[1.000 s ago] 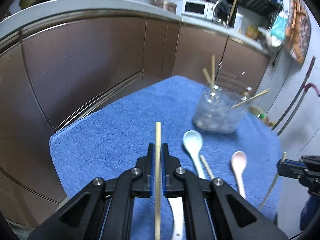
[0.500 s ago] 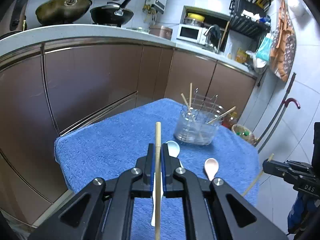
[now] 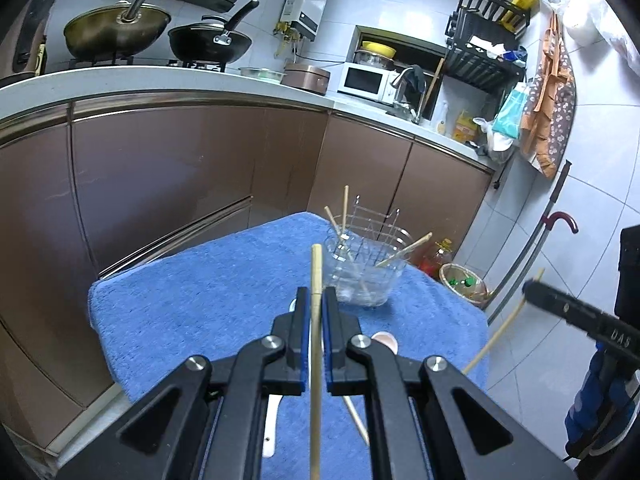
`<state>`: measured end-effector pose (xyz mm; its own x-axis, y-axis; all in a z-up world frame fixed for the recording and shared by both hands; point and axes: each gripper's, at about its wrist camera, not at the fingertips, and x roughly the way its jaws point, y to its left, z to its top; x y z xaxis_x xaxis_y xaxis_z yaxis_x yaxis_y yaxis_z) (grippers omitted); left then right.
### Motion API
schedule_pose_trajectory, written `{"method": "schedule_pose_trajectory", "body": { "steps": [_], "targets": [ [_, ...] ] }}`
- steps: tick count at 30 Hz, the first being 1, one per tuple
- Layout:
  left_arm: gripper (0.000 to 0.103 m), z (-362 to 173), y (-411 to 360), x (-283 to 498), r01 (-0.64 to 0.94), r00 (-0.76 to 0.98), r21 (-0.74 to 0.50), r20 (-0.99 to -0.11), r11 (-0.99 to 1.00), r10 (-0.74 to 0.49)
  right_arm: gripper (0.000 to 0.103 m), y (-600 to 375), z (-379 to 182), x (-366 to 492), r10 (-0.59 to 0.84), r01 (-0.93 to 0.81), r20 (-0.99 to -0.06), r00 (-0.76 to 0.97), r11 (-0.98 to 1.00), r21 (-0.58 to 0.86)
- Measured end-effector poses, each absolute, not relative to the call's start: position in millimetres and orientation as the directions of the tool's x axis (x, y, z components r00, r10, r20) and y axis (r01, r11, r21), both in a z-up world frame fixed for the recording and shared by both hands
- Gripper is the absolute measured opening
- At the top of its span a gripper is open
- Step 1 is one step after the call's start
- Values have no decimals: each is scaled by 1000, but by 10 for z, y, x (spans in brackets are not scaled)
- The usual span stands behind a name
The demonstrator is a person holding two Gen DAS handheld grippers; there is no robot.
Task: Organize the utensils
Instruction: 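Lift the left tool's chopstick into the clear holder while the right tool carries its chopstick there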
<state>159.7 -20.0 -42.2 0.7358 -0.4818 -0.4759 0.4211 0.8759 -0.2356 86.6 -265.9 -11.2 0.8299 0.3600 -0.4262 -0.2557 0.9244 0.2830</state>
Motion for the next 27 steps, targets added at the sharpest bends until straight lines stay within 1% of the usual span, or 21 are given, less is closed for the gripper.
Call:
{"method": "schedule_pose_trajectory", "body": {
  "steps": [5,10,13,20,27],
  "targets": [
    [5,-242,-393,1844,423,743,-262,-448,868,-497,6,-2794,211,1084,341,-263,-354,871,932,249],
    [5,-46,-635,2139,424,753,-296,-411,856,-514,6,-2976,544,1368,302,-249,-257,918,943,219],
    [5,23,-788,2294,431,753,-307,-396,849,-526,6,-3061,658,1550,273,-233,-220,936,953,193],
    [5,156,-1127,2666,437,768,-314,-358,843,-531,6,-3227,626,1959,201,-177,-184,962,974,138],
    [5,284,-1445,3053,427,800,-319,-303,846,-518,6,-3330,337,2345,158,-138,-213,964,985,106]
  ]
}}
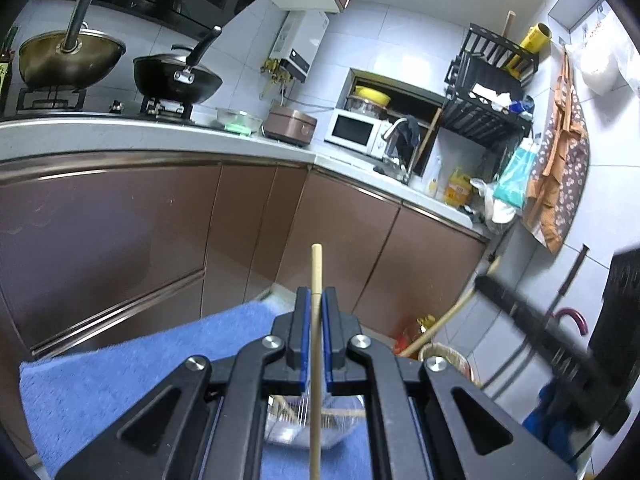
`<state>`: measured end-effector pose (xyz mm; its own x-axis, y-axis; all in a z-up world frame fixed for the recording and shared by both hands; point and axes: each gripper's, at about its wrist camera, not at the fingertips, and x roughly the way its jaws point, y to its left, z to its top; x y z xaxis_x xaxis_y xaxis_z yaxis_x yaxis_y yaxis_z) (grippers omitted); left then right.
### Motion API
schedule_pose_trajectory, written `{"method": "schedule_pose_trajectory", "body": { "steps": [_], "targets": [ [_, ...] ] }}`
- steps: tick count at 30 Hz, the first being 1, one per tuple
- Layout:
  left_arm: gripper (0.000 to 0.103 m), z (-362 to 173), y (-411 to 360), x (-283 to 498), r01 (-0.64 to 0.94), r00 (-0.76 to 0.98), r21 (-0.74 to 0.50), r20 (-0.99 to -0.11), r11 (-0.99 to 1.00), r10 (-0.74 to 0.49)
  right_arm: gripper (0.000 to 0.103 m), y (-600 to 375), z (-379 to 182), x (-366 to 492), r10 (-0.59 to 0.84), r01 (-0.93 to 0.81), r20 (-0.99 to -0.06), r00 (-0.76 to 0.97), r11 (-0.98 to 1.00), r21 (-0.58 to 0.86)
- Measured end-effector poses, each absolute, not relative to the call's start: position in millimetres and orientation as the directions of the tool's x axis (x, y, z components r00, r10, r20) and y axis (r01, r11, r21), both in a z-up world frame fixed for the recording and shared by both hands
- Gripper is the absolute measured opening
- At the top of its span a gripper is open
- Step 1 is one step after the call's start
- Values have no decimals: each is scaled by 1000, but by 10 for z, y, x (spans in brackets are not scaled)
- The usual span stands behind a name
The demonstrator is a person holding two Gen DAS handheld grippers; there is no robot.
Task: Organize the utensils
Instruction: 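Lift the left tool's chopstick into the clear holder while the right tool carries its chopstick there, then open both tools over the holder and pull them back over the towel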
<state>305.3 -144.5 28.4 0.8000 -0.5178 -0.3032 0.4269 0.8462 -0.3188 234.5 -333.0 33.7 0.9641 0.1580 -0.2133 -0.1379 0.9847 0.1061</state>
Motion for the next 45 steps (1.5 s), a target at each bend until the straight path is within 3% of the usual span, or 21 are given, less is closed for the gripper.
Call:
{"method": "schedule_pose_trajectory", "body": {
  "steps": [13,23,28,31,37,45],
  "targets": [
    [5,207,-1829,3716,312,897,-356,-195,881,-397,6,-3582,-296,2628,176,-136,-267,948,977,165],
    [5,-395,-2095,3874,189,958,-303,-151,934,-243,6,-3590,-560,2714,154,-105,-309,938,980,168],
    [7,-623,-2106,3812,206,951,-269,-170,941,-257,7,-3570,-650,2670,162,-108,-345,925,979,170],
    [22,-613,-2048,3687,231,944,-251,-178,940,-279,22,-3606,-637,2611,158,-101,-350,923,979,177],
    [31,-411,-1908,3407,257,929,-218,-214,942,-303,27,-3622,-491,2414,148,-91,-338,930,980,179],
    [46,-172,-1569,2928,255,910,-187,-285,949,-301,53,-3671,-273,1922,104,-44,-296,949,979,201]
  ]
}}
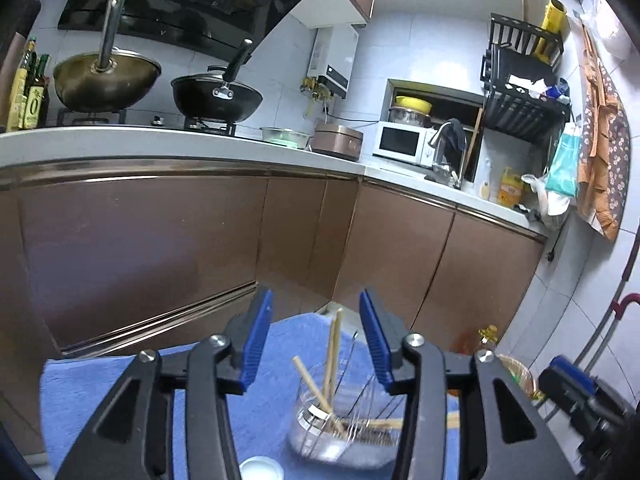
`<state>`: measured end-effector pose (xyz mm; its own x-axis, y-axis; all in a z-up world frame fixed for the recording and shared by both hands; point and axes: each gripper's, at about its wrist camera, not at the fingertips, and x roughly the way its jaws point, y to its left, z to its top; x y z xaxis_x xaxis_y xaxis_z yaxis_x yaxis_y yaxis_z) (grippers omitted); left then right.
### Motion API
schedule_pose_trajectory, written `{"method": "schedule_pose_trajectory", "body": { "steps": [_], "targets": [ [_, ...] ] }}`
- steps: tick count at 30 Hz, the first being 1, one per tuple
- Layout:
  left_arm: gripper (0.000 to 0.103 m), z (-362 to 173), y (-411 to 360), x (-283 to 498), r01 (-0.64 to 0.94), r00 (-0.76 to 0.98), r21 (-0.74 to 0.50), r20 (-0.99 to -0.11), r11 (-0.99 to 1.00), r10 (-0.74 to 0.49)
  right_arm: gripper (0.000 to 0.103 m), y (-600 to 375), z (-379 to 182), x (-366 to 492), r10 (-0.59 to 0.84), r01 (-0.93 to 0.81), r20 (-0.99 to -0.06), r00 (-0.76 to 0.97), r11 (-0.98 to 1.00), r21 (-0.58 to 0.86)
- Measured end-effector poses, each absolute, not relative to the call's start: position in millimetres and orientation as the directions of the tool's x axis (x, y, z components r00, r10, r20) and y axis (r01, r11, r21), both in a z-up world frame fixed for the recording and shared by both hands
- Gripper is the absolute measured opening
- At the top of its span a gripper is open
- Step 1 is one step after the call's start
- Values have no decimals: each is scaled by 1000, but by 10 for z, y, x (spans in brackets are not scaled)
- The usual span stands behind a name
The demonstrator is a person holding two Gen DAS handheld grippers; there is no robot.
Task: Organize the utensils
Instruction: 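Open both tools over the holder and pull them back over the towel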
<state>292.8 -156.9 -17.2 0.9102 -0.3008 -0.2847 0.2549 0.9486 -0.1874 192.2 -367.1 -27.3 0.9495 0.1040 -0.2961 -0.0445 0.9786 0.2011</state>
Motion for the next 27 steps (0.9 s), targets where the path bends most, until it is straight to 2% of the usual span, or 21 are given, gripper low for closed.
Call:
{"method": "schedule_pose_trajectory", "body": {
  "steps": [2,4,6,8,11,14,21,27],
  "targets": [
    [52,-141,-1492,2795,251,913,-174,-286,952,-292,64,-3681,-246,1796,92,-30,-294,951,977,211],
    [54,-115,-1405,2619,249,916,-154,-283,956,-284,69,-3680,-237,1678,86,-20,-293,952,975,222],
    [56,-93,-1345,2484,251,918,-129,-283,959,-278,85,-3657,-241,1568,78,-10,-298,952,975,224],
    [58,-74,-1288,2326,250,921,-102,-283,963,-269,94,-3613,-259,1484,60,7,-307,950,977,214],
    [63,-52,-1223,2095,229,936,-54,-263,972,-235,103,-3547,-306,1364,44,26,-316,948,977,213],
    [68,-50,-1168,1907,214,945,-22,-250,977,-213,103,-3508,-354,1249,29,43,-320,947,976,213],
    [69,-100,-1081,1629,186,949,47,-268,981,-167,103,-3429,-387,1049,-8,83,-333,943,974,210],
    [69,-152,-1003,1476,166,949,63,-281,984,-142,103,-3398,-397,961,35,68,-362,932,961,267]
  ]
}}
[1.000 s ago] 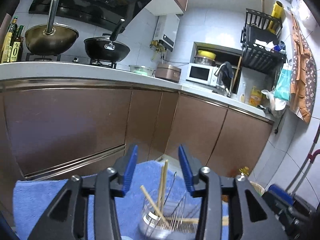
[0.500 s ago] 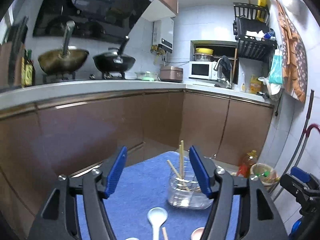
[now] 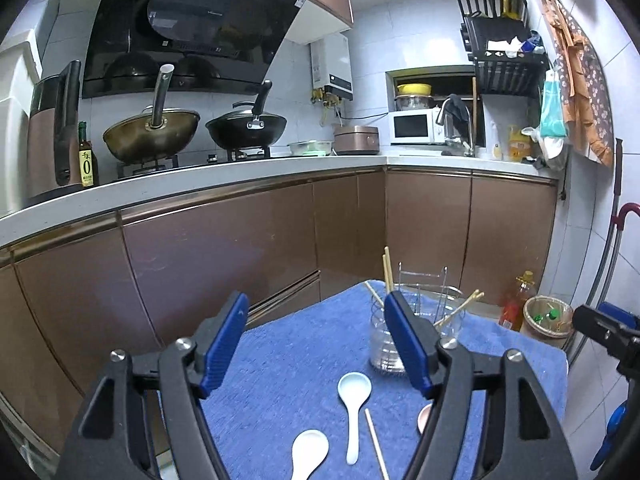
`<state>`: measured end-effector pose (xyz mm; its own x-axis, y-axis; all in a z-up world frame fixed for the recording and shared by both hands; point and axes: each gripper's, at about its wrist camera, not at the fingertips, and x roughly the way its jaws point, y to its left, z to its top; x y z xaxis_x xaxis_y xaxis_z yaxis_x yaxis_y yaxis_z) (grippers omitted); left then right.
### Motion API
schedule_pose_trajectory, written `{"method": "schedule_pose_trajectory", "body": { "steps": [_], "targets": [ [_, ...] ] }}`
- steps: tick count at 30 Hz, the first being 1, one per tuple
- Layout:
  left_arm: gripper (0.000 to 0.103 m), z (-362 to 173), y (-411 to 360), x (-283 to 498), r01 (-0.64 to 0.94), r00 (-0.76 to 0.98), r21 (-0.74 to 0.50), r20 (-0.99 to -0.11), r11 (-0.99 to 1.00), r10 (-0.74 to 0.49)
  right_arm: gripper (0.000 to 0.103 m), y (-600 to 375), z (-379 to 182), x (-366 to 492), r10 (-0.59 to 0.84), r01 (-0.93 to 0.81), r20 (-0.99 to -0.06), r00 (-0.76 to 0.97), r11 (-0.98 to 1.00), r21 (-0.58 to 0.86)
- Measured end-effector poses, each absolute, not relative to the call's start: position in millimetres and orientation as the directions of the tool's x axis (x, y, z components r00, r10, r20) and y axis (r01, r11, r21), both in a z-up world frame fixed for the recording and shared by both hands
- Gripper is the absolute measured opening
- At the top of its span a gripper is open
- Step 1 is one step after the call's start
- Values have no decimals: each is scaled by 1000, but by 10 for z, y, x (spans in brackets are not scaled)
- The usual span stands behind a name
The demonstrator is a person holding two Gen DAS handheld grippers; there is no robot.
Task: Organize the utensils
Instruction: 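Open both tools over the holder and pull them back over the towel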
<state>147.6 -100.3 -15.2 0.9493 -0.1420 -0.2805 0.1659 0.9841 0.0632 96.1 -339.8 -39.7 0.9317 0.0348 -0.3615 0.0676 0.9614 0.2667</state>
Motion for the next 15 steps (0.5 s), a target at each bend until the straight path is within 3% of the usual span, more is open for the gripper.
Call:
{"method": "schedule_pose_trajectory", "body": {
  "steps": [11,15],
  "targets": [
    [69,-174,-868,1312,162,951,61,-277,985,-139,103,-3317,-345,762,7,67,-276,961,964,258],
    [69,-195,-842,1313,168,945,45,-292,985,-147,103,-3273,-384,776,45,32,-291,956,966,257]
  ]
}}
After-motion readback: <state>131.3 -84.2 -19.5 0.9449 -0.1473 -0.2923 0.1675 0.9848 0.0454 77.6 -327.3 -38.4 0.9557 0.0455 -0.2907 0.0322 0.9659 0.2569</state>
